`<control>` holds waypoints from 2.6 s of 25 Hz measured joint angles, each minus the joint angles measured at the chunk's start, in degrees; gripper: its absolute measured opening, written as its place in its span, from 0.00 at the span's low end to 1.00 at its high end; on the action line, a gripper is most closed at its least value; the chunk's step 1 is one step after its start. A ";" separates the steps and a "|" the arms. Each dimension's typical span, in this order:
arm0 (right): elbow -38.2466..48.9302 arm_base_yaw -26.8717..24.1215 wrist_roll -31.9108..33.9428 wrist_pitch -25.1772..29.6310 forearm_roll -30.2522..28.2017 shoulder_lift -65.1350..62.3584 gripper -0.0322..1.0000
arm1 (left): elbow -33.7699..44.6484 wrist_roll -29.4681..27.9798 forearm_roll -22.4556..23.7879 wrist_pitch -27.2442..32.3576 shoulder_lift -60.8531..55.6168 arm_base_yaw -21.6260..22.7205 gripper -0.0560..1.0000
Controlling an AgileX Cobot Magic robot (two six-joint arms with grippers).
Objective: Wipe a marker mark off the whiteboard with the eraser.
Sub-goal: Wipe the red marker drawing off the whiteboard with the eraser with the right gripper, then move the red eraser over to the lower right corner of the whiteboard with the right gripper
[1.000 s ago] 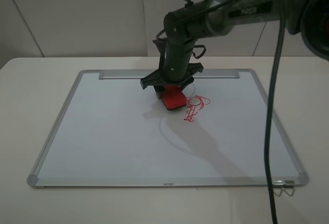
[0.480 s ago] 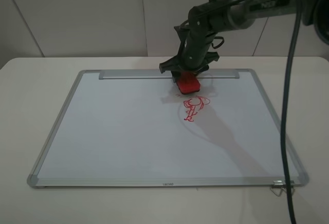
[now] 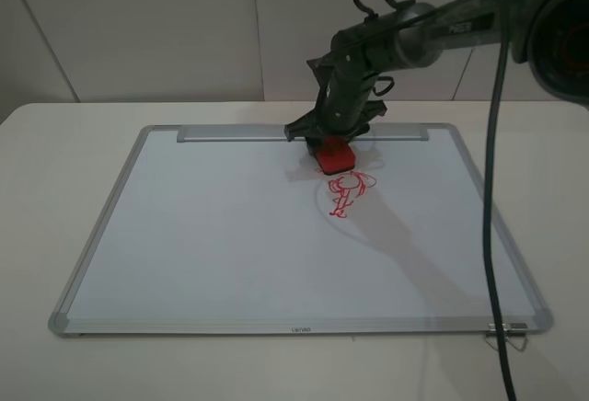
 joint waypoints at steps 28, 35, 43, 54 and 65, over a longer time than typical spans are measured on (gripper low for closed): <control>-0.81 9.39 -4.32 -0.70 9.36 1.39 0.51 | 0.00 0.00 0.00 0.00 0.00 0.00 0.79; -0.81 13.81 -4.37 0.00 10.15 1.31 0.51 | 0.00 0.00 0.00 0.00 0.00 0.00 0.79; -0.49 14.19 -4.26 7.66 9.11 -1.36 0.51 | 0.00 0.00 0.00 0.00 0.00 0.00 0.79; 11.72 13.00 1.82 10.46 8.35 -13.91 0.51 | 0.00 0.00 0.00 0.00 0.00 0.00 0.79; 42.30 0.12 12.92 2.30 -0.01 -33.46 0.51 | 0.00 0.00 0.00 0.00 0.00 0.00 0.79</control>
